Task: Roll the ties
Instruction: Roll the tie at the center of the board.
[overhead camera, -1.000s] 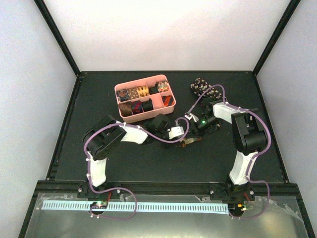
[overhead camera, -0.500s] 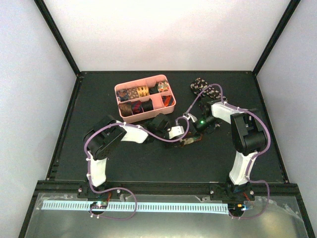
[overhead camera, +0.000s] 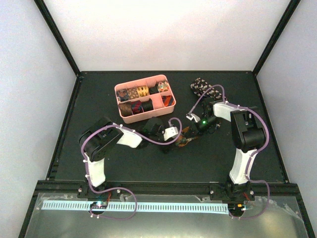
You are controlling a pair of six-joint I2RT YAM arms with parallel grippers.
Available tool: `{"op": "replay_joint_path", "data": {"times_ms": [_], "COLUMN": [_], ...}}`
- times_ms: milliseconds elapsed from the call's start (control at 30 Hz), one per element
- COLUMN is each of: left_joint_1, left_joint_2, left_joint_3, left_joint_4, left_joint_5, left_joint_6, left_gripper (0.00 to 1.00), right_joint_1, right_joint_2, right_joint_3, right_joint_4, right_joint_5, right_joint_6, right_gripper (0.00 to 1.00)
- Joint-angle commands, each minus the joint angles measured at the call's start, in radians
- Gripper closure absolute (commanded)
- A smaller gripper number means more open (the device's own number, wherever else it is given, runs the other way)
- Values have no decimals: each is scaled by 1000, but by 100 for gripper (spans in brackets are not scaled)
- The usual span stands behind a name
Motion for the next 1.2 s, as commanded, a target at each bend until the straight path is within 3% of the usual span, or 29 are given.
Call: {"op": "replay_joint_path", "data": {"times_ms": [0, 267, 567, 967, 1167], "left_joint_1": [8, 5, -37, -54, -79], "left_joint_2": [-21, 55, 125, 69, 79], "left_joint_3": [-39, -40, -15, -9, 49], "left_joint_4": [174, 362, 448, 318, 201], "left_joint_5": [7, -19, -64, -142, -126], "left_joint_6": [-79, -127, -37, 168, 257], "left_gripper": [12, 1, 4, 4, 14], "right_joint_1": [-5, -5, -5, -6, -7], "right_joint_2": [55, 138, 176, 196, 197], "right_joint_3": [-28, -1, 31, 51, 49], "right_joint_4": [58, 54, 10, -29, -33], "right_joint_5": [160, 164, 158, 155, 153], "right_joint_6": [41, 86, 83, 66, 63], "right_gripper": [98, 98, 98, 98, 98]}}
